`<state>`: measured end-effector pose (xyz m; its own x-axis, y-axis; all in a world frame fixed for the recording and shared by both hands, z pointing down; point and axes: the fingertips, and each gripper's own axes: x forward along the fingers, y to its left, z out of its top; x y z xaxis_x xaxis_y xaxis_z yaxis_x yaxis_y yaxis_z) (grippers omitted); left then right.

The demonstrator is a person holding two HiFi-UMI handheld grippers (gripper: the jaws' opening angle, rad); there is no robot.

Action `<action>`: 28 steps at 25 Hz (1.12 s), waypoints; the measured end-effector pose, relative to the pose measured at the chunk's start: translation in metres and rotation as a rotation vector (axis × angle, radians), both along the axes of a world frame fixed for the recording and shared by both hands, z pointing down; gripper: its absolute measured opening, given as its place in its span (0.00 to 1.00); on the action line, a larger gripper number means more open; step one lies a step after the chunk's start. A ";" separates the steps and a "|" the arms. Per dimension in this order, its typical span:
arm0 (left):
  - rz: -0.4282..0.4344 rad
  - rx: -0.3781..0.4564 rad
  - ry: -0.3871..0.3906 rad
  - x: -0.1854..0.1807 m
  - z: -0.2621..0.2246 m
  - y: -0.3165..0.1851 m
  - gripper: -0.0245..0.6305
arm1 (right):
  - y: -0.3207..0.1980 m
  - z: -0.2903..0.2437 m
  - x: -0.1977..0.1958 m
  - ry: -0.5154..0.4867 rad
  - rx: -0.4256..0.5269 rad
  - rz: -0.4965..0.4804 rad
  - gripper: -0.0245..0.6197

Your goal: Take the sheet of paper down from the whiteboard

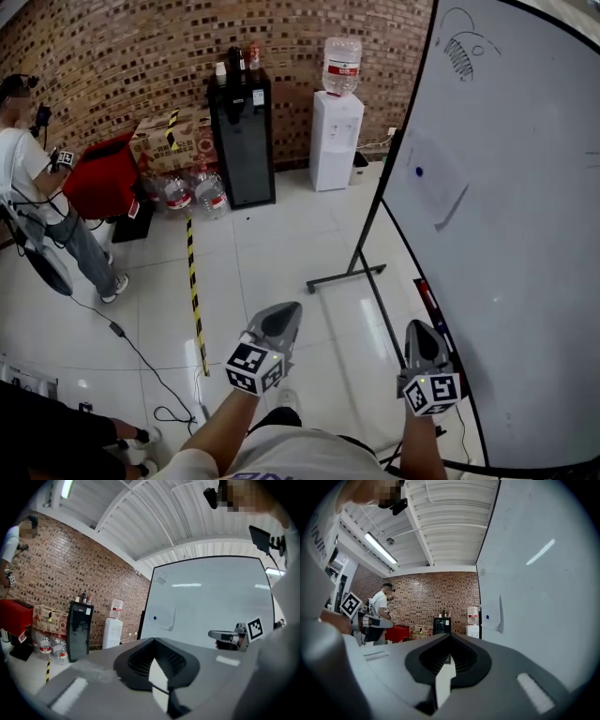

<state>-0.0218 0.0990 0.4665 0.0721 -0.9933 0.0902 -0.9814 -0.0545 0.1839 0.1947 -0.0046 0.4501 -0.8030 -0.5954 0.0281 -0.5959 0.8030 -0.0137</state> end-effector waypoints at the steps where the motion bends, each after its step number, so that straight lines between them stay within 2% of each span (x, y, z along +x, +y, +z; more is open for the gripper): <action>1: 0.016 -0.003 -0.004 -0.013 -0.002 -0.009 0.04 | -0.008 -0.006 -0.012 -0.002 0.005 0.014 0.05; 5: 0.061 0.004 -0.019 -0.055 -0.008 -0.047 0.04 | -0.038 -0.019 -0.045 -0.003 0.023 0.057 0.05; 11: 0.106 0.014 -0.020 -0.087 -0.011 -0.106 0.04 | -0.094 -0.021 -0.064 0.002 0.006 0.106 0.05; 19: 0.172 0.018 -0.018 -0.099 -0.010 -0.221 0.04 | -0.191 -0.024 -0.076 -0.028 0.008 0.172 0.05; 23: 0.199 0.031 -0.025 -0.106 -0.019 -0.284 0.04 | -0.237 -0.033 -0.088 -0.012 0.037 0.178 0.05; 28: 0.272 0.025 -0.040 -0.095 -0.026 -0.345 0.04 | -0.274 -0.045 -0.092 -0.019 0.062 0.206 0.05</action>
